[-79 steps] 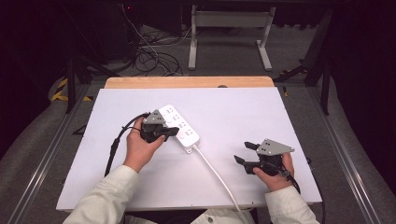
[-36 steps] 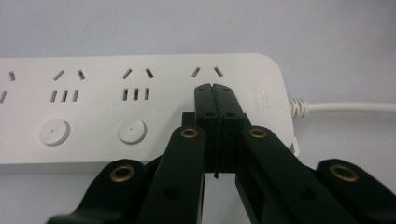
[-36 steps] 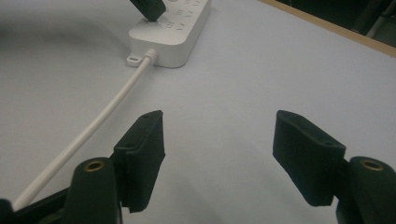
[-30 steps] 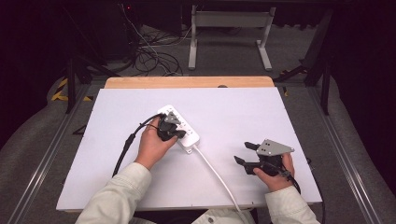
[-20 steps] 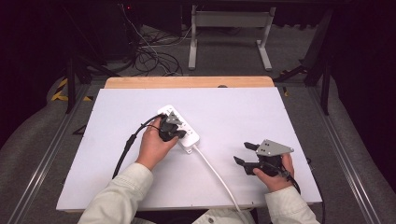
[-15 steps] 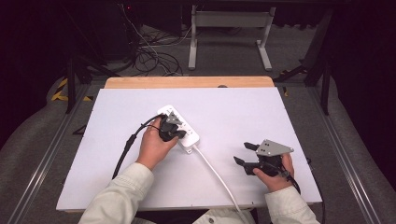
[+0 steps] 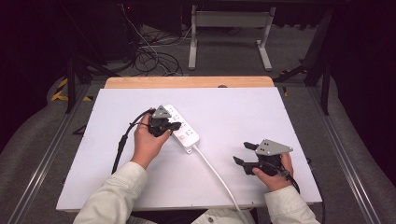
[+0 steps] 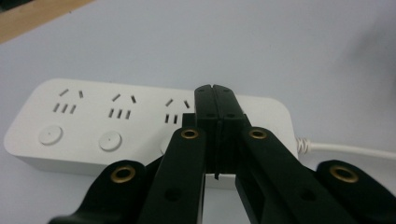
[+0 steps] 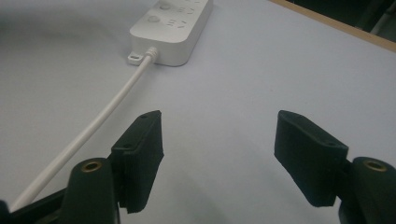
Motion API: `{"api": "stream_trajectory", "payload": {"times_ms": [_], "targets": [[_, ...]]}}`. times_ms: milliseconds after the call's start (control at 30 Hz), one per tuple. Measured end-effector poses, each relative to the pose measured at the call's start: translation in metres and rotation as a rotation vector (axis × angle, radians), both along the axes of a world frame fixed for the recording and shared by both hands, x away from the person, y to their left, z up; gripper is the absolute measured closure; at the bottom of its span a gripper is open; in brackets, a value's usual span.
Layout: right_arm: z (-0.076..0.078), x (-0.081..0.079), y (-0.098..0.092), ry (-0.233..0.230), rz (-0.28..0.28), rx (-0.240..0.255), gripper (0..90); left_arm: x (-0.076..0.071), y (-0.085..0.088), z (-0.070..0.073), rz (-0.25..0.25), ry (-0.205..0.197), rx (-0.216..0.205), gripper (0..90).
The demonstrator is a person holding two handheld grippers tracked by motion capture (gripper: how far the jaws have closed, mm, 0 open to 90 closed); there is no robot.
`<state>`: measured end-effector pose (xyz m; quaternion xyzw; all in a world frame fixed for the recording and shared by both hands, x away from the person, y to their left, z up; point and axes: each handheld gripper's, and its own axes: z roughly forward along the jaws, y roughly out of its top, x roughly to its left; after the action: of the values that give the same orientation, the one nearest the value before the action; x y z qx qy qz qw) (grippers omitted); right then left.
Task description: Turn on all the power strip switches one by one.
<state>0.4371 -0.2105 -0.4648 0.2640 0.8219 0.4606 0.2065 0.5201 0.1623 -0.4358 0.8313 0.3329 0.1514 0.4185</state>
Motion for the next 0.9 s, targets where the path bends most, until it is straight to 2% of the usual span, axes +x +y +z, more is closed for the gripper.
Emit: {"api": "stream_trajectory", "payload": {"times_ms": [67, 200, 367, 400, 500, 600, 867, 900], "targets": [[0.000, 0.000, 0.001, -0.001, 0.006, -0.004, 32.9, 0.002, 0.001, 0.002, 0.002, -0.008, 0.019, 90.0], [0.000, -0.001, 0.000, -0.001, 0.002, 0.000, 32.9, 0.004, 0.003, 0.002, 0.016, -0.010, 0.003, 90.0], [0.000, 0.000, 0.000, 0.000, 0.004, -0.001, 32.8, 0.004, 0.004, 0.001, 0.016, -0.023, 0.014, 90.0], [0.000, 0.000, 0.000, 0.000, 0.004, -0.001, 32.8, 0.005, 0.004, 0.001, 0.019, -0.034, 0.019, 90.0], [0.000, 0.000, 0.000, 0.001, 0.002, 0.000, 32.7, 0.007, 0.005, -0.002, 0.029, -0.036, 0.048, 90.0], [0.000, 0.000, 0.000, 0.004, 0.001, -0.004, 32.7, 0.012, 0.007, -0.008, 0.040, -0.030, 0.084, 90.0], [-0.001, 0.000, 0.000, 0.001, 0.004, -0.006, 32.7, 0.021, 0.008, -0.018, 0.045, 0.006, 0.076, 90.0], [-0.001, 0.000, 0.000, 0.003, 0.005, -0.006, 32.6, 0.021, 0.007, -0.020, 0.037, 0.006, 0.087, 90.0]]}}
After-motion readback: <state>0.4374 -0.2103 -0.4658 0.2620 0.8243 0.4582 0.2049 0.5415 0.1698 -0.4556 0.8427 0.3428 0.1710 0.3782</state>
